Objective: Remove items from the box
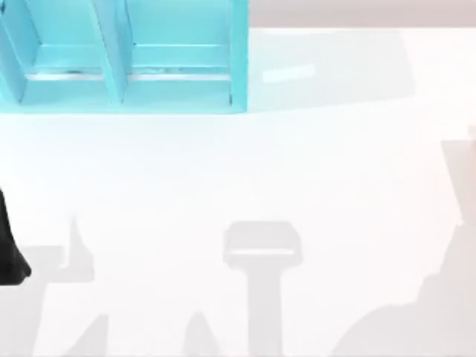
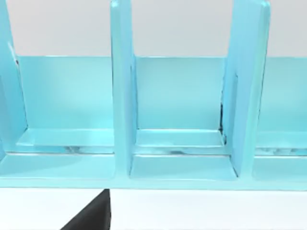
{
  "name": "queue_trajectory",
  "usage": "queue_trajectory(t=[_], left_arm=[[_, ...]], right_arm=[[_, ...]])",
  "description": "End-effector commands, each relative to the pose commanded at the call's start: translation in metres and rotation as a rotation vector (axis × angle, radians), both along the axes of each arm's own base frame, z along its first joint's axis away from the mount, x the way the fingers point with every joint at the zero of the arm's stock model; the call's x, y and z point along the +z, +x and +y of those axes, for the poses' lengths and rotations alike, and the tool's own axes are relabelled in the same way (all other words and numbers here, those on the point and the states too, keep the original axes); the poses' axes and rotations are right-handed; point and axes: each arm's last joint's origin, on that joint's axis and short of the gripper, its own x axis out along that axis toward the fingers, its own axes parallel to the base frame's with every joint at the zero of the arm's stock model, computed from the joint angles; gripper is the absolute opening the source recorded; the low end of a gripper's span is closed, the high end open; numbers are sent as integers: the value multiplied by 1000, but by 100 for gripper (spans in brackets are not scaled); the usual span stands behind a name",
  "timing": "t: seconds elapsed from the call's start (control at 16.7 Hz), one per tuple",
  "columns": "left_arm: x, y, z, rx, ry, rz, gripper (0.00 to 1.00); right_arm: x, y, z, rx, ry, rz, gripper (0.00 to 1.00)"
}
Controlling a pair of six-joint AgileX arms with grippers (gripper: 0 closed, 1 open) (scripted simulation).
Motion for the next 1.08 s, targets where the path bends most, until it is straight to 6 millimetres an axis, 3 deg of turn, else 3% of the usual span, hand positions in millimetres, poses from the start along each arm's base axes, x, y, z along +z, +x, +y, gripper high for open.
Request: queue_trajectory(t=[0.3,0.66,0.9,1.08], left_arm=[[0,0,0,0,0,0,100],[0,0,0,0,0,0,100],[0,0,0,0,0,0,100],[0,0,0,0,0,0,100]], right_arm=[[6,-16,10,-33,37,132,0],[5,-11,12,-36,37,129,0],[8,31,44,-32,13,80,0],[5,80,111,-17,16,33,0]])
